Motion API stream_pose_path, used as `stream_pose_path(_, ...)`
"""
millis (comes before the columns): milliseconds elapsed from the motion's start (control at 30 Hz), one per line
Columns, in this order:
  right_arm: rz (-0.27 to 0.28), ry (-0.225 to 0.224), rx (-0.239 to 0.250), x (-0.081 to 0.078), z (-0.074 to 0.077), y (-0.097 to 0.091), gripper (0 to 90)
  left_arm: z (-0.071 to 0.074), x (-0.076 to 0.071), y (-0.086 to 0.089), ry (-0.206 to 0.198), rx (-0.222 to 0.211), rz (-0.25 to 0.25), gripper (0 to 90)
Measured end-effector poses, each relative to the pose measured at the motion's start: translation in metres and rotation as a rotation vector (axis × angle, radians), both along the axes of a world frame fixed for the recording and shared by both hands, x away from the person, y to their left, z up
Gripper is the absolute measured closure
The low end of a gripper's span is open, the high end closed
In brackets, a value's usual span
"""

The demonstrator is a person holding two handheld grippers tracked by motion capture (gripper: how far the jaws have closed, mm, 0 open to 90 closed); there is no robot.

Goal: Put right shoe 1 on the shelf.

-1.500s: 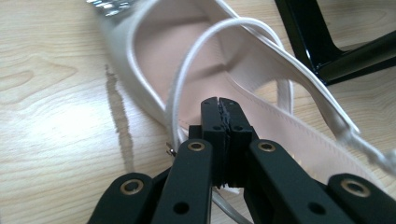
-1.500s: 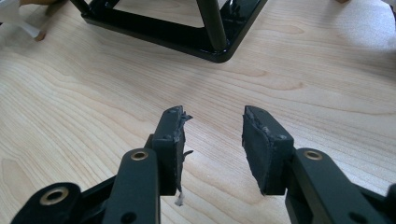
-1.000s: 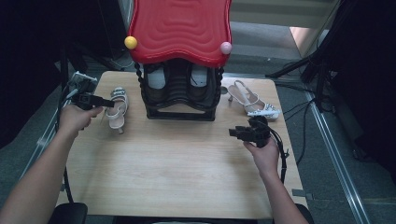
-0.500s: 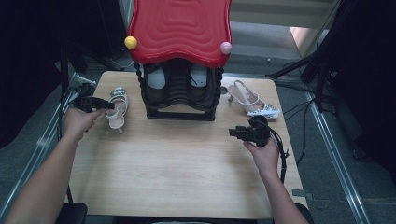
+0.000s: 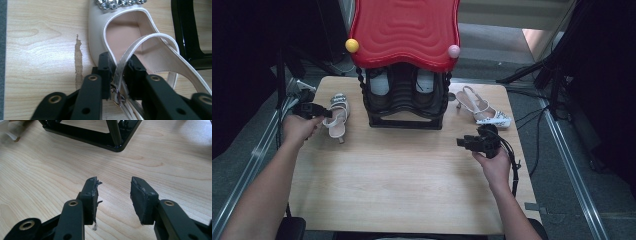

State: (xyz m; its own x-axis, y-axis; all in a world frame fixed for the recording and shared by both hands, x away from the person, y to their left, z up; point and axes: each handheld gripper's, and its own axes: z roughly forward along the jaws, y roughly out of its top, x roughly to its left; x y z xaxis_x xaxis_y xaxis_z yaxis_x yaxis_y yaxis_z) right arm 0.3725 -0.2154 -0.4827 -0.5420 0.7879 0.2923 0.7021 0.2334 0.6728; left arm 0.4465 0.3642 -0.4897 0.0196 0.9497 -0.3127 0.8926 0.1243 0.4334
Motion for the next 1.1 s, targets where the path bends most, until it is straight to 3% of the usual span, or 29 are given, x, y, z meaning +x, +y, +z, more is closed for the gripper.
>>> stream_pose_path(333, -0.002, 0.001, -0.001, 0.0003, -0.0002, -0.0004, 58.4, 0.0003, 0.001, 0.0015, 0.018, -0.014, 0.033, 85.4)
stream_pose_path(533, -0.006, 0.003, 0.0, 0.0002, 0.0002, -0.0015, 58.4, 0.0002, 0.0006, 0.0067, 0.011, -0.065, 0.063, 85.8)
stream_pose_path(1100, -0.008, 0.004, -0.006, 0.0001, -0.0001, -0.0011, 58.4, 0.0073, -0.0027, 0.0077, -0.027, -0.069, 0.073, 86.0)
